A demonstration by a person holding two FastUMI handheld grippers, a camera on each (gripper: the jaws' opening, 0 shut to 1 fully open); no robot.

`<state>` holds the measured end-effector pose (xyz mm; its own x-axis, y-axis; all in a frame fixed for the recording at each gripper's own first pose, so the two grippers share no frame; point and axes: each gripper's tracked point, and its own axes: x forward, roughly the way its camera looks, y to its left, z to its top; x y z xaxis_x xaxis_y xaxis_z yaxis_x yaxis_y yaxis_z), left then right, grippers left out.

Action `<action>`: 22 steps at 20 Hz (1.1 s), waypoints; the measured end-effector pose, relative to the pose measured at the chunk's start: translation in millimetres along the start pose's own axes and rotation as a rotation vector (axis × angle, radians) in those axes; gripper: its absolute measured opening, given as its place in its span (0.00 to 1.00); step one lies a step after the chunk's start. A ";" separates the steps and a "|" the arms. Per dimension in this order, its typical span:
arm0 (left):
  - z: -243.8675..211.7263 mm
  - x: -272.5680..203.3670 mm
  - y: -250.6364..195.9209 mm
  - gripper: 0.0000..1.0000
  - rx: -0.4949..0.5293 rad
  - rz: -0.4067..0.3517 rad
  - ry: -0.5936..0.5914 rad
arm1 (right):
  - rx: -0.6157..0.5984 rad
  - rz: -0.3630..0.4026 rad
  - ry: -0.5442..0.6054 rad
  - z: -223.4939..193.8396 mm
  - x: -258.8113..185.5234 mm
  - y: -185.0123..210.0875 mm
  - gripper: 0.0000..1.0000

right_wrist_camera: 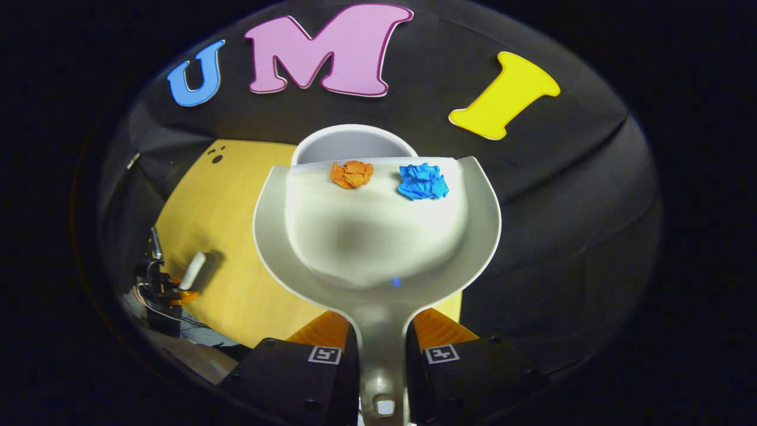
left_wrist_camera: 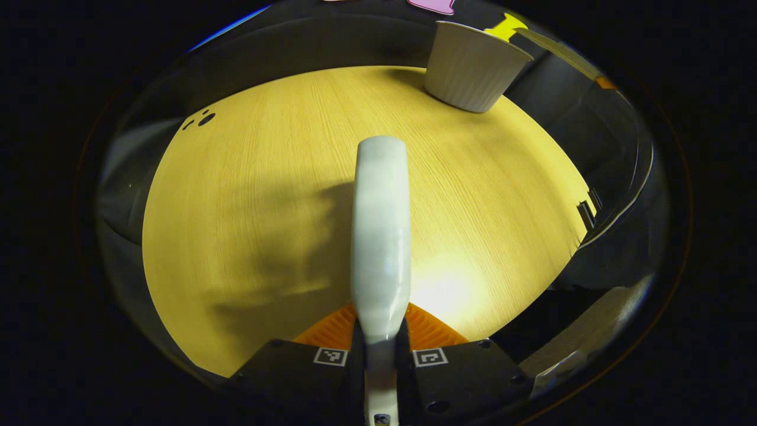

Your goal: Pick up the small broom and dustpan from the desktop, sweep the trash into the dustpan with the broom, and then empty the trash into the garbage bin.

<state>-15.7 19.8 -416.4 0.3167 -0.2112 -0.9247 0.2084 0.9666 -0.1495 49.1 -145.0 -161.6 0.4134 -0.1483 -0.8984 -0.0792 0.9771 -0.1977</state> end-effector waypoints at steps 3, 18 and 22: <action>-3.5 2.9 3.1 0.26 -0.021 -0.005 0.001 | -0.079 -0.059 0.058 26.4 22.4 -26.7 0.36; -10.9 4.6 5.5 0.26 -0.052 0.004 0.007 | -0.438 -0.176 0.251 72.1 55.8 -55.1 0.36; -11.8 4.7 4.2 0.24 -0.045 0.011 0.002 | -0.421 -0.169 0.225 71.6 52.8 -54.4 0.36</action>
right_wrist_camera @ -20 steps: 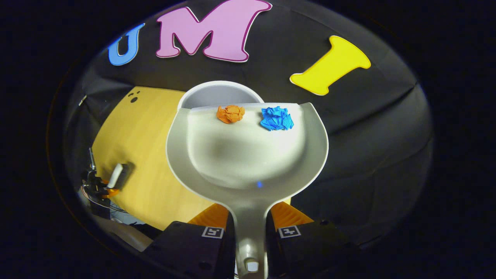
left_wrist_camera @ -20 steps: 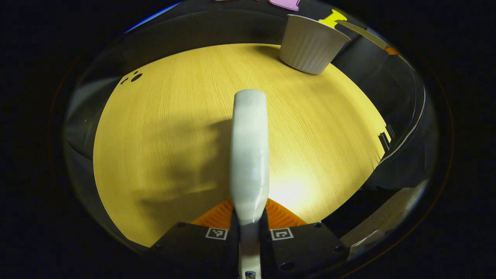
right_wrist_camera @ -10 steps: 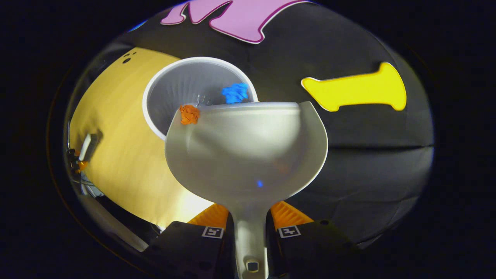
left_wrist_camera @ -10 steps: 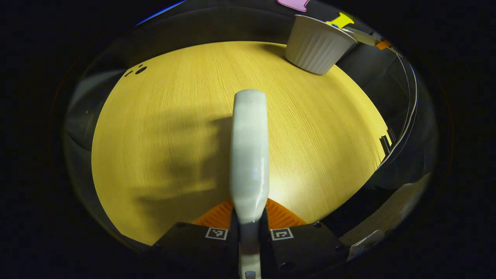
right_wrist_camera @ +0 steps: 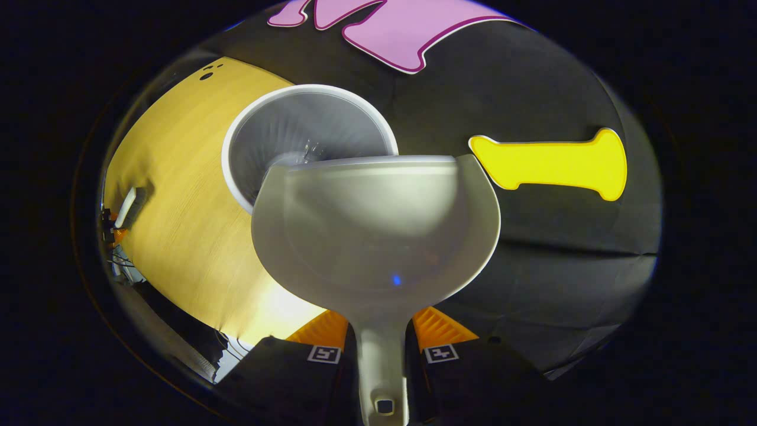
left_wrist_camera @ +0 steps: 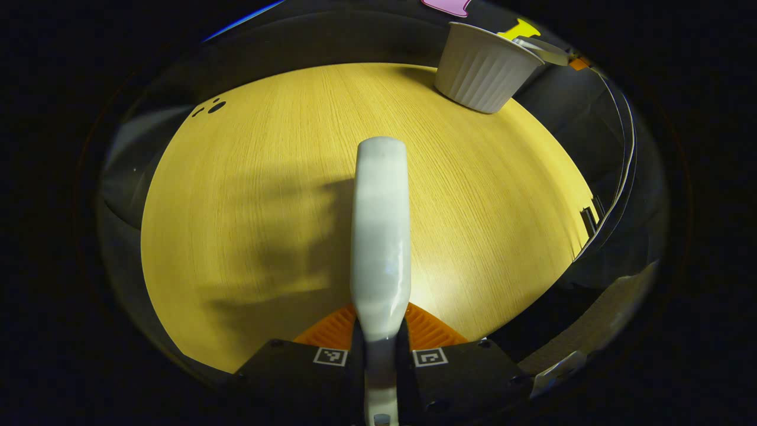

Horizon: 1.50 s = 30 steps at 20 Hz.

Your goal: Pick up the small broom and dustpan from the desktop, sweep the trash into the dustpan with the broom, and then empty the trash into the garbage bin.

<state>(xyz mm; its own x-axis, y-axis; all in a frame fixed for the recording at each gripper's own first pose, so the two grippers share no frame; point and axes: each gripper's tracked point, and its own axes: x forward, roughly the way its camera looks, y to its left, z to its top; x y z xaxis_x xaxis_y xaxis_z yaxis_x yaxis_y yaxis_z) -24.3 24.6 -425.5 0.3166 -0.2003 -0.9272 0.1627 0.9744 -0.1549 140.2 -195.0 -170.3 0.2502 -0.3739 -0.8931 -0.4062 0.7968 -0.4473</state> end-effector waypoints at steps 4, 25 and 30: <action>2.6 -6.1 1.1 0.26 -0.002 0.020 -0.021 | 0.166 0.104 -0.122 -3.1 -27.6 17.1 0.31; 5.2 -8.1 1.2 0.26 0.035 0.132 0.001 | 0.275 0.488 -0.103 -135.6 12.4 368.6 0.36; 4.7 -5.3 1.2 0.24 0.041 0.152 0.013 | 0.285 0.473 -0.125 -132.4 52.9 409.2 0.36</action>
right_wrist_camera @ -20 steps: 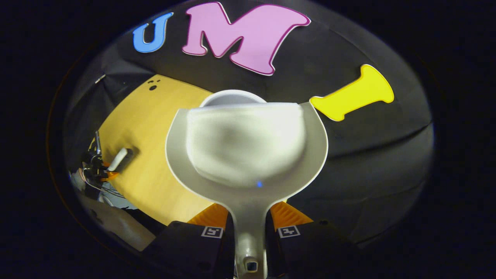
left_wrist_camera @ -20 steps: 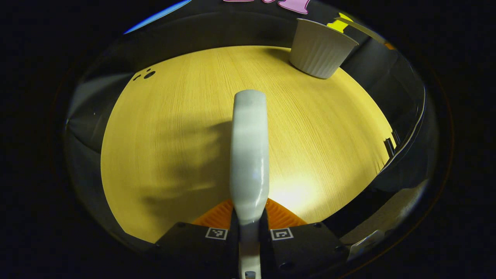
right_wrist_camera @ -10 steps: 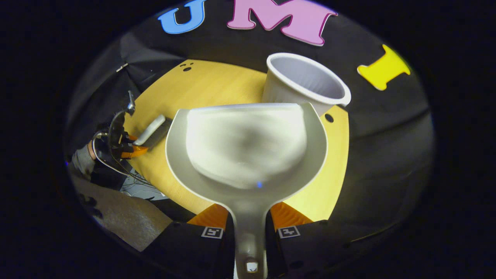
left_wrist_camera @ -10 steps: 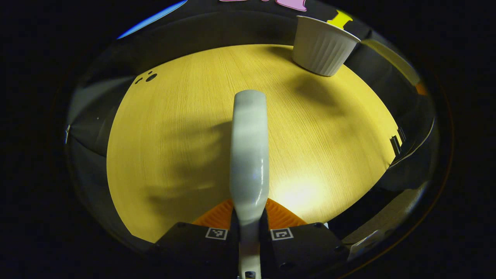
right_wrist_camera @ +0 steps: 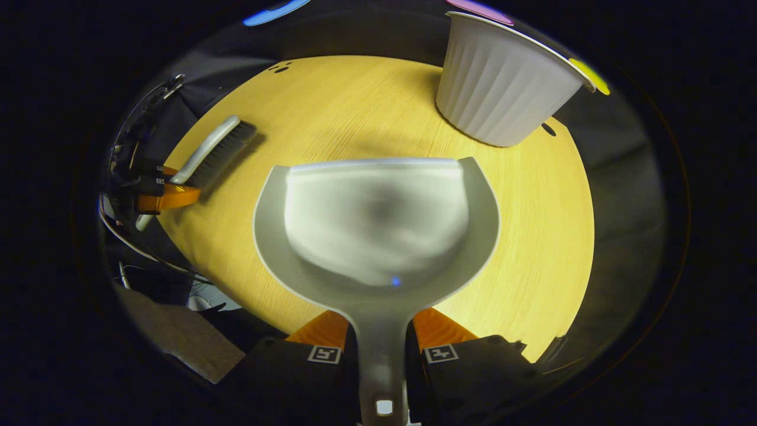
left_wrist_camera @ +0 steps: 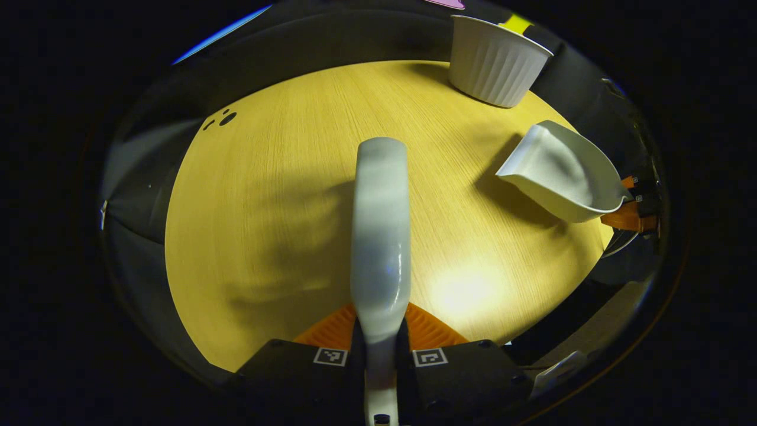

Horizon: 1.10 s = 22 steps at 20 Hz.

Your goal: Pick up the small broom and dustpan from the desktop, sweep the trash into the dustpan with the broom, and then empty the trash into the garbage bin.

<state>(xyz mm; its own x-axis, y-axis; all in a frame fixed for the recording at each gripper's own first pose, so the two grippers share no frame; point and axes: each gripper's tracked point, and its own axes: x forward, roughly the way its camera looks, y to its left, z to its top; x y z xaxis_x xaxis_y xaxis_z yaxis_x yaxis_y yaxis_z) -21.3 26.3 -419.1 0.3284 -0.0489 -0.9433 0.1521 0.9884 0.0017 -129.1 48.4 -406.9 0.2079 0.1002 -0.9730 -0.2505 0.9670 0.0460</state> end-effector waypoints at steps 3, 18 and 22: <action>-2.0 3.5 -0.8 0.26 0.000 0.011 0.005 | -0.011 0.001 0.009 -2.4 14.4 -0.8 0.36; -0.3 -1.0 6.0 0.24 0.049 0.075 0.018 | 0.029 0.040 -0.001 -1.3 39.8 0.4 0.40; -0.9 -5.9 6.3 0.32 0.050 0.090 0.015 | 0.035 0.054 0.000 -1.1 30.1 0.5 0.41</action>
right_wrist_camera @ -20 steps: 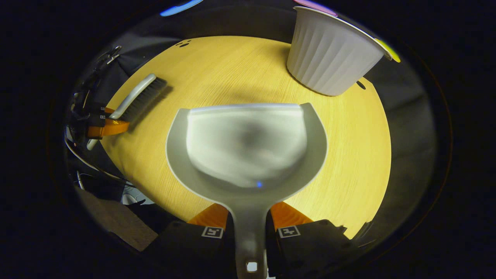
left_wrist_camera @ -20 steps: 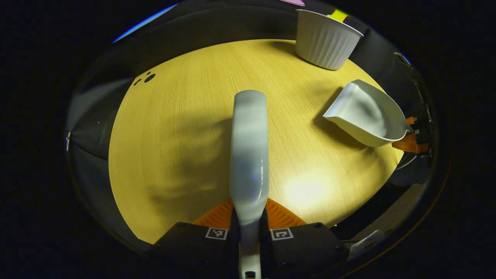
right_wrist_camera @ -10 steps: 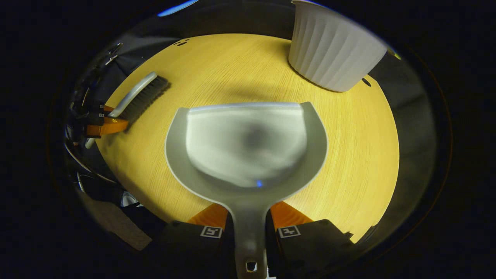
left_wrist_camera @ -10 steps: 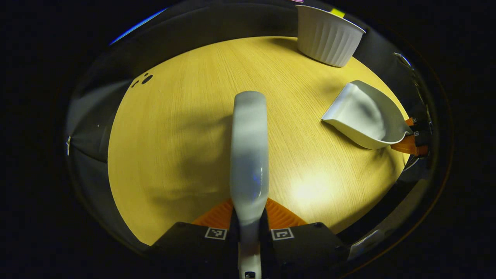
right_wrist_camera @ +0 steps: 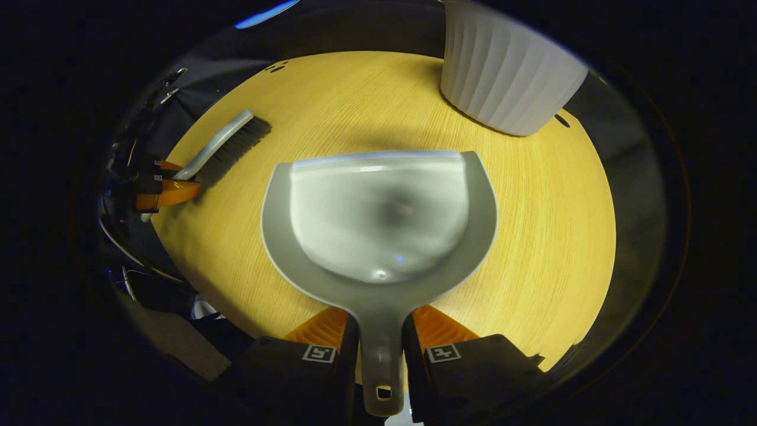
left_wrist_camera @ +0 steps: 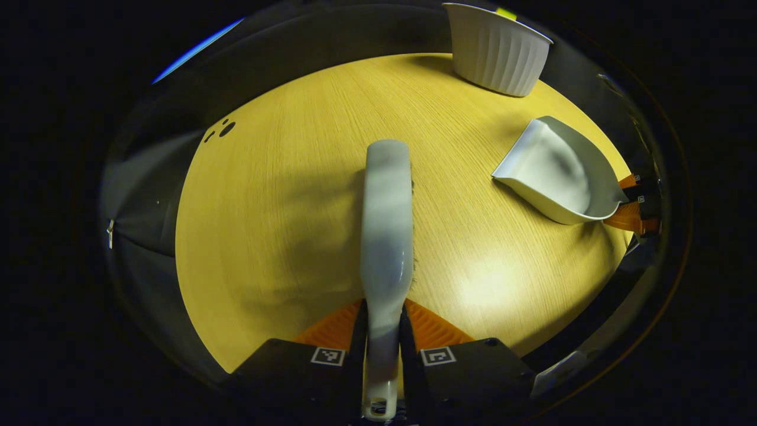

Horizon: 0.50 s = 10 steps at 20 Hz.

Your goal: Pick up the small broom and dustpan from the desktop, sweep the trash into the dustpan with the broom, and then empty the trash into the garbage bin.

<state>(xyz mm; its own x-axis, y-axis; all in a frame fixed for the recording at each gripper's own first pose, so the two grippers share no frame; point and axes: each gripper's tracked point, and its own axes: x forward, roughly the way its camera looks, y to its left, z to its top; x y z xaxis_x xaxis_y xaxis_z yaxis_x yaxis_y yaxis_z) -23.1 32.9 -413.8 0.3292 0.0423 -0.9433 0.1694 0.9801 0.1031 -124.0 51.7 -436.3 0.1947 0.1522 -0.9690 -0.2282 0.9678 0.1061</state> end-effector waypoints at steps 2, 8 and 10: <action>-1.3 -5.6 -2.3 0.32 -0.001 0.002 -0.009 | -0.004 0.015 0.007 -1.5 -9.6 0.3 0.37; 11.2 -65.5 -6.0 0.27 -0.050 -0.004 -0.156 | -0.020 0.060 -0.139 19.0 -83.7 9.1 0.36; 42.6 -98.2 -6.9 0.32 -0.067 -0.001 -0.302 | -0.038 0.036 -0.307 53.5 -114.7 15.8 0.36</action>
<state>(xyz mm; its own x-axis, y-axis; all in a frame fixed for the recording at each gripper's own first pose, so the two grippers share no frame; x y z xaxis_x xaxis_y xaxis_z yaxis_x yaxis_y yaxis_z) -17.1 13.7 -308.5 0.5916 -0.0082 -0.8062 0.1115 0.9912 0.0718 -99.0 60.2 -311.6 0.4637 0.2450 -0.8515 -0.2748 0.9534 0.1247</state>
